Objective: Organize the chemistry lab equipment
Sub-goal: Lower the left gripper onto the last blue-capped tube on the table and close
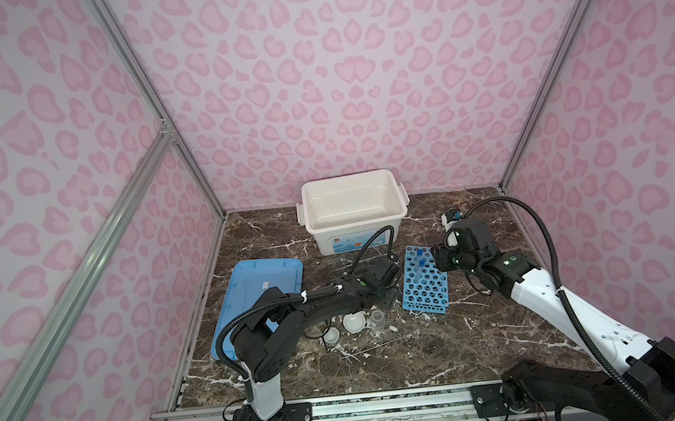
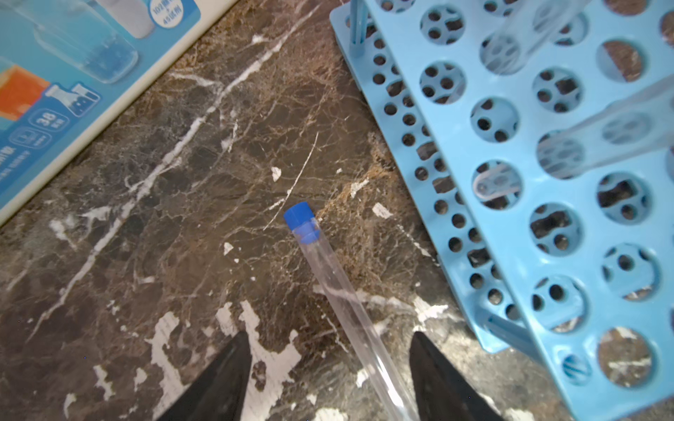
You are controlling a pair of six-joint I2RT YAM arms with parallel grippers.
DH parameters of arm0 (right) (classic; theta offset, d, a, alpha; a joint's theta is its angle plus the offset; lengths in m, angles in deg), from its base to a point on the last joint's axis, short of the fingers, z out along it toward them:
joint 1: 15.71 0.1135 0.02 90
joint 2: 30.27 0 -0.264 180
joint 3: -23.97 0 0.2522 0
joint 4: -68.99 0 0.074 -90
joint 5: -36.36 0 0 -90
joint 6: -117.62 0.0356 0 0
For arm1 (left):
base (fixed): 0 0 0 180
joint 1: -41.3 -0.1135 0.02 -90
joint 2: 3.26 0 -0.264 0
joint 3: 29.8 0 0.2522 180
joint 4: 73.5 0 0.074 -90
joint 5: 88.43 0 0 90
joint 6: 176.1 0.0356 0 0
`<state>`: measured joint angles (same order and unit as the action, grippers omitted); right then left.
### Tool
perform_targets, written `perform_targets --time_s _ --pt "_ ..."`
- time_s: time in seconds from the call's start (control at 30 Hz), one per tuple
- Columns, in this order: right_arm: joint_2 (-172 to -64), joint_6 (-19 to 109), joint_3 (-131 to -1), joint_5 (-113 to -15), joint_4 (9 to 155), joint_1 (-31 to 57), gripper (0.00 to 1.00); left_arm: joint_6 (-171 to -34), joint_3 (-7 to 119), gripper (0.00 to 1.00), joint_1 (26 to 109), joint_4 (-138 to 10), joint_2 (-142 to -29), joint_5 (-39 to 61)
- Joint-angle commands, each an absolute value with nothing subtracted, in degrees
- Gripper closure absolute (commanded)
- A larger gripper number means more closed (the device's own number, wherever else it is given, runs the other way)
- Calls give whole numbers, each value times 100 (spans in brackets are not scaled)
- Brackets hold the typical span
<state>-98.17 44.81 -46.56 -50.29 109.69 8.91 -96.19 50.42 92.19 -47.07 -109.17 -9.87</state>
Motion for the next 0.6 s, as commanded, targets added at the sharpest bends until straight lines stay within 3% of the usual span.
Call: perform_targets --time_s 0.0,0.57 --pt "-9786 4510 -4588 -5098 10955 847 49 -9769 5200 32 9168 -4452 -11017 -769" --pt "-9619 4513 -4402 -5164 10973 664 49 -10014 5884 50 9028 -3848 -11711 -285"
